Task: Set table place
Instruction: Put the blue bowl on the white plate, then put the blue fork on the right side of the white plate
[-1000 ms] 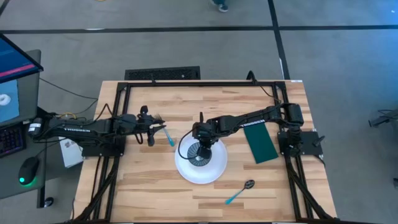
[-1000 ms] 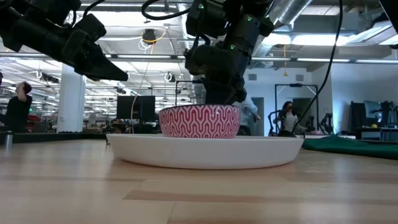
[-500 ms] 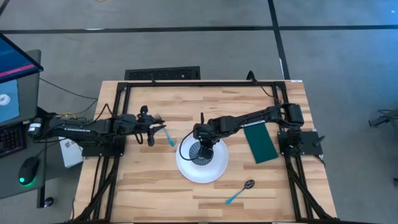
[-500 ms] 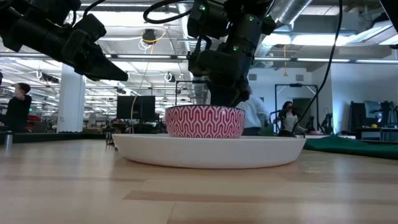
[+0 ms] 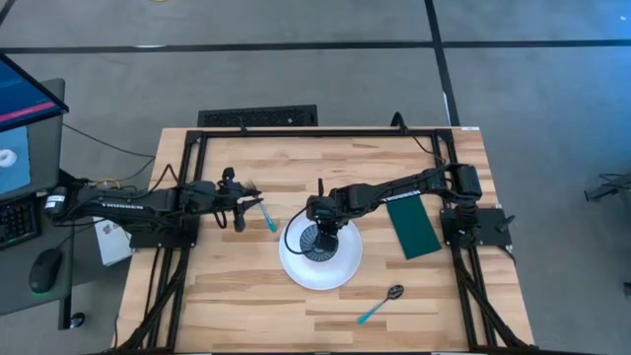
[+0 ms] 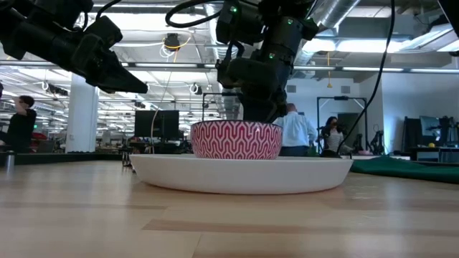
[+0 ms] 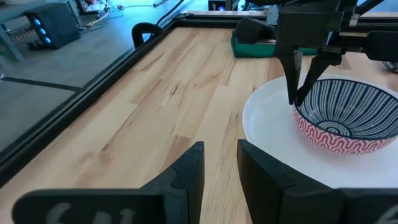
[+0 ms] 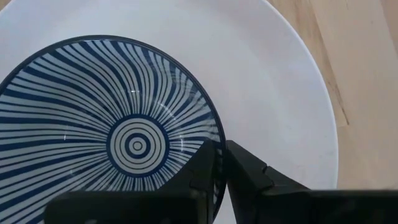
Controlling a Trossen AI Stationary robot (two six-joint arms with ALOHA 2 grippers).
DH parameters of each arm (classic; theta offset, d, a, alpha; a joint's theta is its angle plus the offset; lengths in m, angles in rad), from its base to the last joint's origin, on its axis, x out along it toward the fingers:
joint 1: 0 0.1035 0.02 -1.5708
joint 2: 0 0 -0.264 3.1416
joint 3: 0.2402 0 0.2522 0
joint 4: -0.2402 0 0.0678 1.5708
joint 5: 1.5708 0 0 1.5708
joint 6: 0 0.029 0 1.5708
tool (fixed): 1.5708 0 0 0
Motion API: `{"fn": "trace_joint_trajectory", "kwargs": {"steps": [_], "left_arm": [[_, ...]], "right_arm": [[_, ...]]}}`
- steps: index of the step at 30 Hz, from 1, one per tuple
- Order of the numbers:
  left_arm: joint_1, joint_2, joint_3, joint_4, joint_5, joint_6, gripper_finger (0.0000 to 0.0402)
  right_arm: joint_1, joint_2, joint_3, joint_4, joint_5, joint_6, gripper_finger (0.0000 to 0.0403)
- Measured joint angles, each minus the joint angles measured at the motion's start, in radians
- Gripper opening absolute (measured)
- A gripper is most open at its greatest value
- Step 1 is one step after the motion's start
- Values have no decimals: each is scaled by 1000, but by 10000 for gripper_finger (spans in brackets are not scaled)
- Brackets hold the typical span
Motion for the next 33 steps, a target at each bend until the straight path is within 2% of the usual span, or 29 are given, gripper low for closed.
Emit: {"fn": "trace_joint_trajectory", "kwargs": {"steps": [8, 12, 20, 27, 33], "left_arm": [[0, 0, 0, 0, 0, 0, 87], [0, 0, 0, 0, 0, 0, 87], [0, 0, 0, 0, 0, 0, 87], [0, 0, 0, 0, 0, -4, 87], [0, 0, 0, 0, 0, -24, 87]], "right_arm": [[0, 0, 0, 1, -1, 0, 60], [0, 0, -2, -1, -3, 5, 73], [9, 1, 7, -27, -4, 18, 149], [19, -19, 119, -170, 0, -13, 211], [-4, -139, 216, -284, 121, -19, 230]]}}
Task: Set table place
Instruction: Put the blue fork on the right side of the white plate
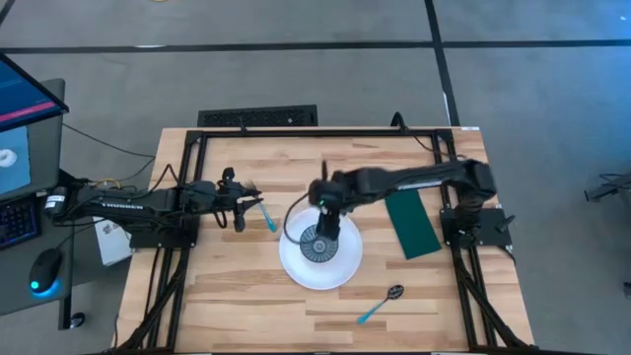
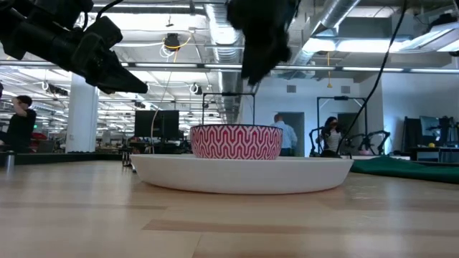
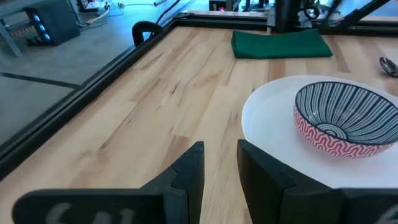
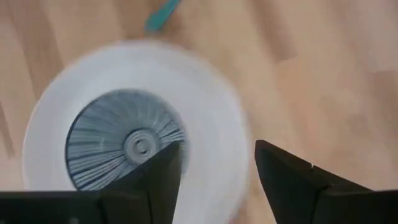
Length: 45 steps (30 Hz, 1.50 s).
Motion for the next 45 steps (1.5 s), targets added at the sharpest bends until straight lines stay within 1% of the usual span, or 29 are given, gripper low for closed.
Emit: {"fn": "trace_joint_trajectory", "kwargs": {"steps": [4, 9, 16, 18, 20, 22, 25, 30, 32, 36, 38, 42, 45], "left_arm": [[0, 0, 0, -8, 0, -25, 87], [0, 0, 0, -12, 0, -71, 87], [0, 0, 0, -12, -1, -59, 87], [0, 0, 0, -10, -19, -60, 87], [5, 0, 18, -45, -32, -84, 87], [23, 1, 70, -146, -21, -120, 87], [63, 26, 158, -318, -31, -163, 87], [149, 79, 294, -497, -17, -162, 87], [194, 109, 346, -601, -17, -162, 87], [297, 185, 446, -749, -12, -146, 87], [352, 236, 486, -793, 38, -135, 87], [457, 353, 543, -835, 176, -81, 87], [527, 452, 570, -858, 228, -29, 87]], "right_arm": [[-7, -132, 6, -2, 109, 47, 229], [-13, -263, 7, -2, 143, 20, 229], [-18, -354, 7, -58, 144, 18, 229], [-18, -368, 7, -92, 163, 18, 228], [-18, -383, 7, -138, 202, 19, 228], [-17, -400, -1, -181, 240, 28, 228], [-18, -437, -47, -206, 273, 53, 228], [-18, -513, -156, -185, 278, 79, 228], [-18, -548, -213, -162, 277, 84, 228], [-28, -611, -308, -118, 278, 97, 227], [-37, -637, -343, -88, 277, 97, 226], [-57, -663, -376, -66, 276, 97, 225], [-59, -667, -379, -67, 275, 97, 225]]}}
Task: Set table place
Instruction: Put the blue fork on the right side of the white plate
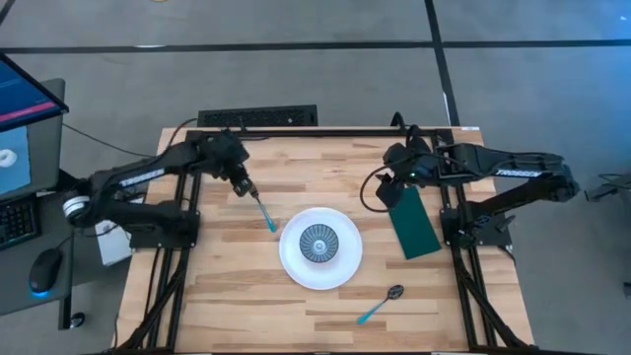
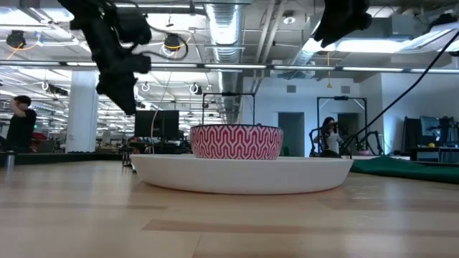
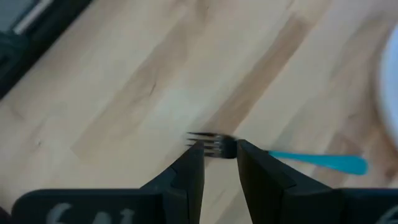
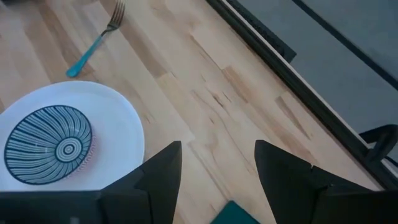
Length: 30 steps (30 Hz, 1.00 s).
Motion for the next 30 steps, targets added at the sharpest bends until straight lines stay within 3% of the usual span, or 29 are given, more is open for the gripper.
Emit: {"fn": "trace_joint_trajectory", "kwargs": {"steps": [7, 15, 24, 30], "left_arm": [[139, 195, 16, 26, 29, 114, 87], [251, 345, 17, 76, 267, 174, 87], [269, 415, 17, 76, 247, 193, 87], [260, 450, 17, 74, 306, 200, 87]], "right_arm": [[18, 8, 0, 0, -3, 0, 225], [32, 29, 0, 10, -4, 0, 225], [32, 27, -1, 13, -4, 0, 225], [32, 28, -1, 13, -4, 0, 225]]}}
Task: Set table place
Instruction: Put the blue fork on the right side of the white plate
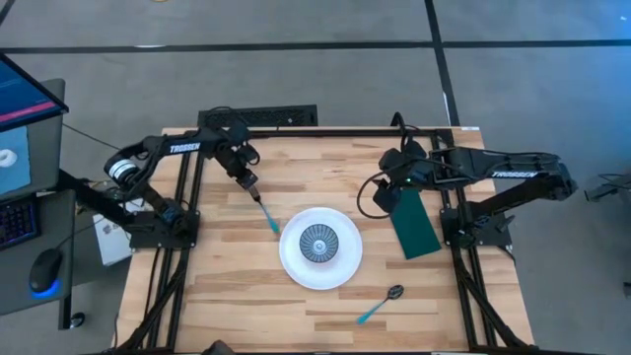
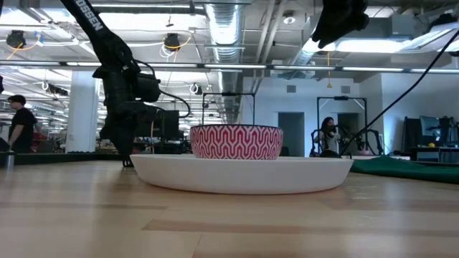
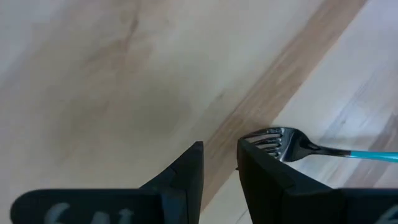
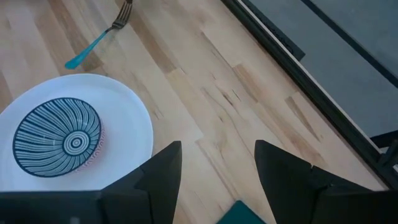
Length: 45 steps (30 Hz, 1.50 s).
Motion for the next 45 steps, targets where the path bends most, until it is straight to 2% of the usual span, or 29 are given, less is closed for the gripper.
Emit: {"fn": "trace_joint_trajectory", "kwargs": {"steps": [15, 23, 37, 45], "left_arm": [[0, 5, 0, -2, 4, -8, 87], [-4, 5, 0, -5, 101, -9, 86], [-104, 5, -1, -40, 104, -27, 86], [-113, 5, -1, -42, 104, -35, 86]], "right_arm": [[0, 0, 0, 0, 0, 0, 225], [-5, 0, 0, 0, -1, 0, 225], [-5, 0, 0, 0, 0, 0, 225], [-5, 0, 0, -1, 0, 0, 225]]}}
